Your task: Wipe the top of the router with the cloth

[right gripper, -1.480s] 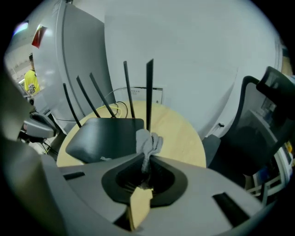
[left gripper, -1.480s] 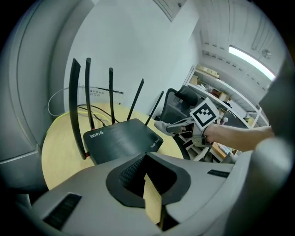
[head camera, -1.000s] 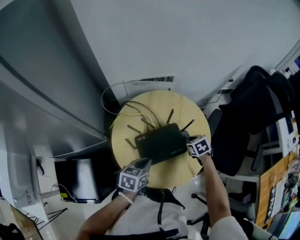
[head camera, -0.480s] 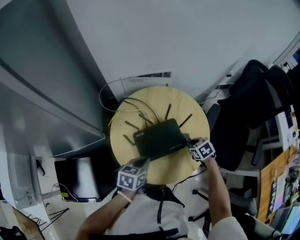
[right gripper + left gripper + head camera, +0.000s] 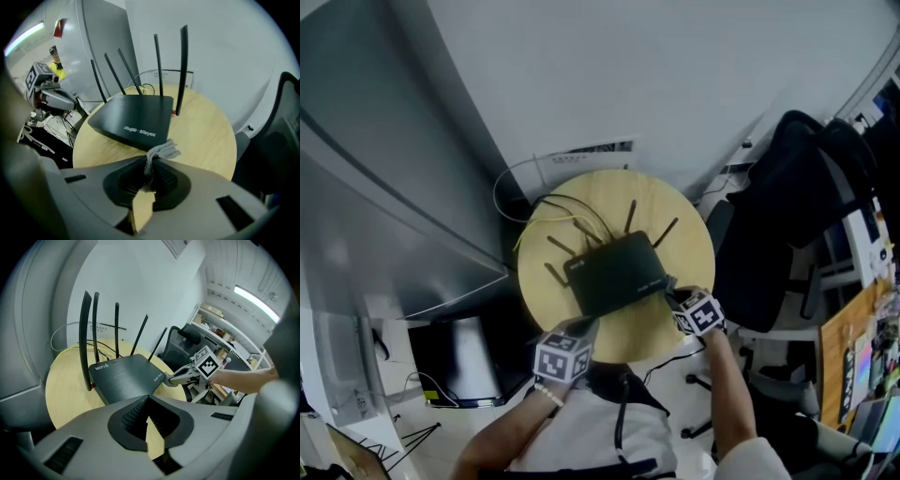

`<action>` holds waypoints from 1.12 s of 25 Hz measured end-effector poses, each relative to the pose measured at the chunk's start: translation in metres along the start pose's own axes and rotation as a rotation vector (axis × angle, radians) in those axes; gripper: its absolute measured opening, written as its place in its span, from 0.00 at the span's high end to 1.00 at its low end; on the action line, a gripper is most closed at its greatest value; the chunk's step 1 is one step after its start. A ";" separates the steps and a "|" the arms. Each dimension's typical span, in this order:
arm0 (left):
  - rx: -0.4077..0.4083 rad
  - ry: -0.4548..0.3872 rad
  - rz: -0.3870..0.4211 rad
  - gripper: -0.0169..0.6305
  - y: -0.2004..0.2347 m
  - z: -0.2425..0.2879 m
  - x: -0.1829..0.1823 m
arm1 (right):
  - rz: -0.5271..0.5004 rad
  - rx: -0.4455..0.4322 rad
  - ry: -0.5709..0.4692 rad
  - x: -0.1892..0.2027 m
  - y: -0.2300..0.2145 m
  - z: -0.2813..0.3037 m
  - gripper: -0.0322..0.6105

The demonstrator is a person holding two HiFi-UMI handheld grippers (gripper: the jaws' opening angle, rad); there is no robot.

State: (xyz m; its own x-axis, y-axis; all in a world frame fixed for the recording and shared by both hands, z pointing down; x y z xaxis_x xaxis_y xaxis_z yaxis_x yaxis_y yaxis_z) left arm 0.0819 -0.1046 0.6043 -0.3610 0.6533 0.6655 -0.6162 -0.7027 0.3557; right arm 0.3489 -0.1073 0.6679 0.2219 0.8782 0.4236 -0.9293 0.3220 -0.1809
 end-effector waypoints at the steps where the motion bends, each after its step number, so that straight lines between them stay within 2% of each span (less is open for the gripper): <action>1: 0.000 -0.002 0.000 0.98 0.000 -0.002 0.001 | -0.005 0.004 0.000 0.001 0.004 0.000 0.90; 6: -0.014 -0.003 -0.010 0.98 0.007 -0.016 0.011 | 0.016 -0.034 -0.029 0.004 0.029 0.008 0.90; 15: -0.043 -0.013 -0.046 0.98 0.024 -0.043 0.030 | -0.059 -0.124 -0.021 -0.009 0.112 0.032 0.90; 28: -0.077 -0.026 -0.102 0.98 0.042 -0.091 0.063 | -0.081 -0.192 -0.010 -0.016 0.193 0.058 0.90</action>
State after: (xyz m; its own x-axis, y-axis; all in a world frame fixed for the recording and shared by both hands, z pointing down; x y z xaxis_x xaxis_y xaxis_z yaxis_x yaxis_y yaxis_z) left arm -0.0309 -0.0675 0.6014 -0.2754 0.7122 0.6457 -0.7011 -0.6084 0.3719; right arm 0.1488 -0.0792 0.6775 0.2896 0.8434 0.4526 -0.8349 0.4538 -0.3114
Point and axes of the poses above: the fingertips, and each gripper's own axes: z forward along the fingers, y to its left, x out of its underside, the point moved 7 cm from there along -z, backward along the fingers, and after that the axes turned 9 degrees about z, right-handed, at the moved point
